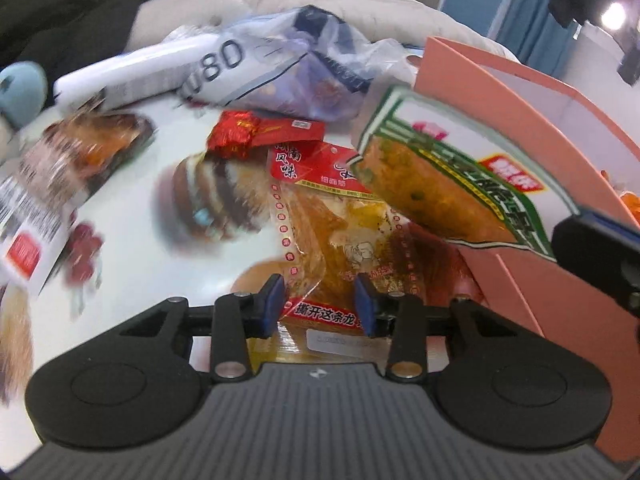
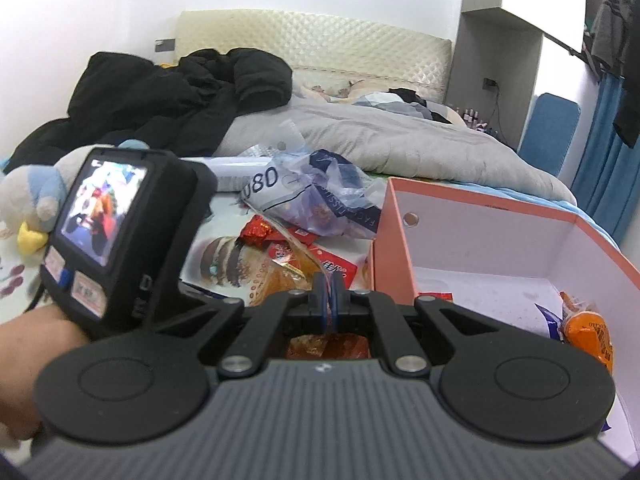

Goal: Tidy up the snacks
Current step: 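Lift both grasped packs off the pile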

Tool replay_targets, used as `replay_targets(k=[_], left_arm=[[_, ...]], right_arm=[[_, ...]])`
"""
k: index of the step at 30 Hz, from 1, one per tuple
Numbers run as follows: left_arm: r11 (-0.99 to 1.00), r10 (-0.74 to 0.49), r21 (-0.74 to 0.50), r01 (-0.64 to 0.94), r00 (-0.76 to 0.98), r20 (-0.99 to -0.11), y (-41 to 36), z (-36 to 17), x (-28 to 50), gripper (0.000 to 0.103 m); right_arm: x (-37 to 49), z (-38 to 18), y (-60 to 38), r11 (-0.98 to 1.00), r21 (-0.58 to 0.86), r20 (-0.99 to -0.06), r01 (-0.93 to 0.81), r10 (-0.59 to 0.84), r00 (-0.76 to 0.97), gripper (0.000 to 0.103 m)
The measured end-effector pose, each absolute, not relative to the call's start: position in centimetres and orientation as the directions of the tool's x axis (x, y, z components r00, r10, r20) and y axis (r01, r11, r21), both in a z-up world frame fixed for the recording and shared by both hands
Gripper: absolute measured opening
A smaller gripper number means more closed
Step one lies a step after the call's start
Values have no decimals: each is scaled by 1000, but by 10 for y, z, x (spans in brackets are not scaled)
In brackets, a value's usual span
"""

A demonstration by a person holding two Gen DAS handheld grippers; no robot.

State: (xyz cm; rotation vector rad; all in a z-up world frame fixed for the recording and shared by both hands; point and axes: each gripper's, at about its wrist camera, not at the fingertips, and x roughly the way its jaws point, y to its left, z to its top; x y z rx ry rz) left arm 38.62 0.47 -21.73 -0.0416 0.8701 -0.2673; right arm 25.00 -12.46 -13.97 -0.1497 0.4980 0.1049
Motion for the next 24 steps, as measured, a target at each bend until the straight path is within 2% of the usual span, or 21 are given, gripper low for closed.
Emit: replay_targets(k=[9, 19, 24], left_arm=[[980, -193, -183, 80, 617, -763, 49, -209, 300, 43], [960, -150, -265, -93, 628, -764, 93, -204, 189, 41], [957, -120, -258, -133, 628, -769, 100, -200, 152, 41]], right_arm=[[215, -147, -114, 961, -171, -516, -219, 103, 850, 5], [143, -165, -108, 900, -256, -589, -352, 144, 795, 5], [101, -175, -109, 853, -282, -637, -440, 176, 750, 5]])
